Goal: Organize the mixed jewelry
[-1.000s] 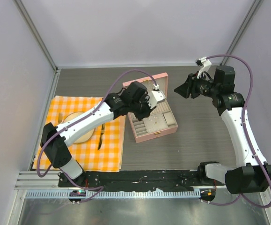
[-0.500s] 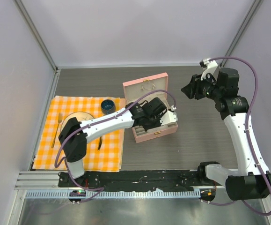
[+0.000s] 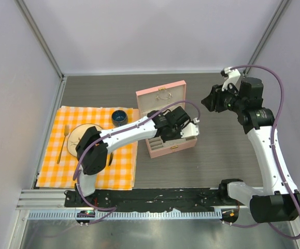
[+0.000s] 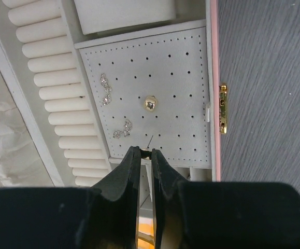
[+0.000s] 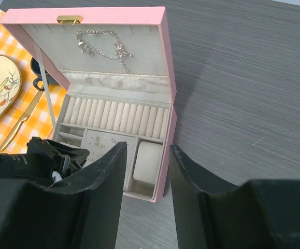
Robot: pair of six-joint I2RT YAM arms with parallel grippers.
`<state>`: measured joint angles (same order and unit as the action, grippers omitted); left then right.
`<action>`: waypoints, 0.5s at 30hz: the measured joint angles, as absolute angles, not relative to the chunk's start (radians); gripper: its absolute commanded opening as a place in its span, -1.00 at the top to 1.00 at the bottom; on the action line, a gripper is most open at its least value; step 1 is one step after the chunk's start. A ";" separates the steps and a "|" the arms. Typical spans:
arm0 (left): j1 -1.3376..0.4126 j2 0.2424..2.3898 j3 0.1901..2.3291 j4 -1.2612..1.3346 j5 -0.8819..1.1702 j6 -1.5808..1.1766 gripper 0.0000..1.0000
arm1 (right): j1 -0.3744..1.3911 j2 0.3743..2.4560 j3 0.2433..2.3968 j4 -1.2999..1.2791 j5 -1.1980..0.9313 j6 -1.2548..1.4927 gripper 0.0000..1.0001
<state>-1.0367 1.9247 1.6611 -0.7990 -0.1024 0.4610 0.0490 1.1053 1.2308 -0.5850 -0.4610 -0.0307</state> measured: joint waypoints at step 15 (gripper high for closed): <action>-1.037 1.977 1.689 -0.845 -0.124 0.505 1.00 | 0.044 1.089 1.211 -0.585 -0.462 -0.030 0.13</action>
<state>-1.0367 1.9770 1.6886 -0.8448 -0.1238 0.5045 0.0437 1.0893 1.2110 -0.5846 -0.4622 -0.0299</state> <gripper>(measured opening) 0.141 0.439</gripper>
